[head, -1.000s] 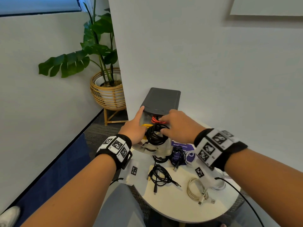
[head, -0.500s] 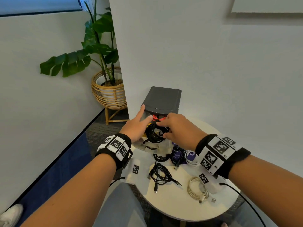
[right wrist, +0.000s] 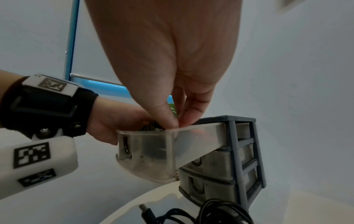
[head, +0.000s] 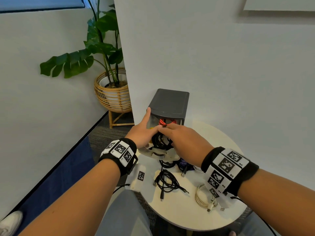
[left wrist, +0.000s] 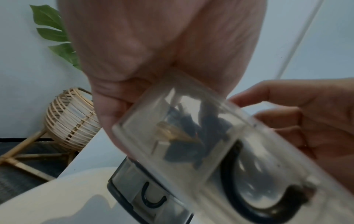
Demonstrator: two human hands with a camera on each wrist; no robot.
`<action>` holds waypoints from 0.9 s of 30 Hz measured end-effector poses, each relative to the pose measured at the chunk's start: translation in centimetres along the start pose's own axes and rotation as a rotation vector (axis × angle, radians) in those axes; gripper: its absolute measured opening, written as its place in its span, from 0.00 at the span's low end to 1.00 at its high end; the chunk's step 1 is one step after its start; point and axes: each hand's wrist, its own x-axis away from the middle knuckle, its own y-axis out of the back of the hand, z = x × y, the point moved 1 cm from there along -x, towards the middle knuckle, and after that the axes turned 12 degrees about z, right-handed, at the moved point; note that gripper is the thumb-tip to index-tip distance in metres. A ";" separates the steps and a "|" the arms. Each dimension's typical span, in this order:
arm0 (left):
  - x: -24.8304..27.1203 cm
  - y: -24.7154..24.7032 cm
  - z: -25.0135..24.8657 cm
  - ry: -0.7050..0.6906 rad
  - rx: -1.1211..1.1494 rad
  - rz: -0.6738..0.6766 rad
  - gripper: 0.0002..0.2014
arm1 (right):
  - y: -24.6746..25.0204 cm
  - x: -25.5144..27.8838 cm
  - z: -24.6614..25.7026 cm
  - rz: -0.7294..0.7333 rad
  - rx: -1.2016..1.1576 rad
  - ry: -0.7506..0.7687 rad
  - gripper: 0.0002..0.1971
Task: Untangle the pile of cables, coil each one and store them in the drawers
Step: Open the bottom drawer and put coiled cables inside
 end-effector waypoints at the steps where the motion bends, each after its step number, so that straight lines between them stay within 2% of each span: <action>1: -0.1 0.0 0.1 0.001 -0.006 -0.005 0.44 | -0.2 0.1 0.0 -0.010 0.010 0.005 0.29; 3: -0.2 -0.1 0.2 0.004 -0.016 -0.012 0.44 | -0.7 0.5 0.1 -0.026 -0.017 -0.001 0.28; 5: -0.4 -0.1 0.4 0.007 -0.021 -0.019 0.44 | -1.3 0.9 0.2 -0.018 -0.001 -0.010 0.34; 8: -0.8 -0.2 0.6 0.014 -0.043 -0.054 0.42 | -2.0 1.0 0.3 -0.013 0.152 -0.030 0.40; 13: -1.2 0.0 1.2 0.006 0.003 -0.091 0.34 | -2.2 0.3 -0.3 -0.011 0.290 -0.060 0.37; 20: -0.8 0.2 0.7 -0.028 0.012 -0.043 0.39 | -2.5 -0.6 -2.2 -0.030 0.403 -0.103 0.34; 24: -1.2 0.0 0.8 -0.058 -0.004 -0.083 0.39 | -3.4 -0.7 -2.9 -0.102 0.406 -0.109 0.32; 27: -1.7 0.0 0.9 -0.031 -0.014 -0.129 0.38 | -3.4 -1.2 -3.2 -0.116 0.426 -0.105 0.31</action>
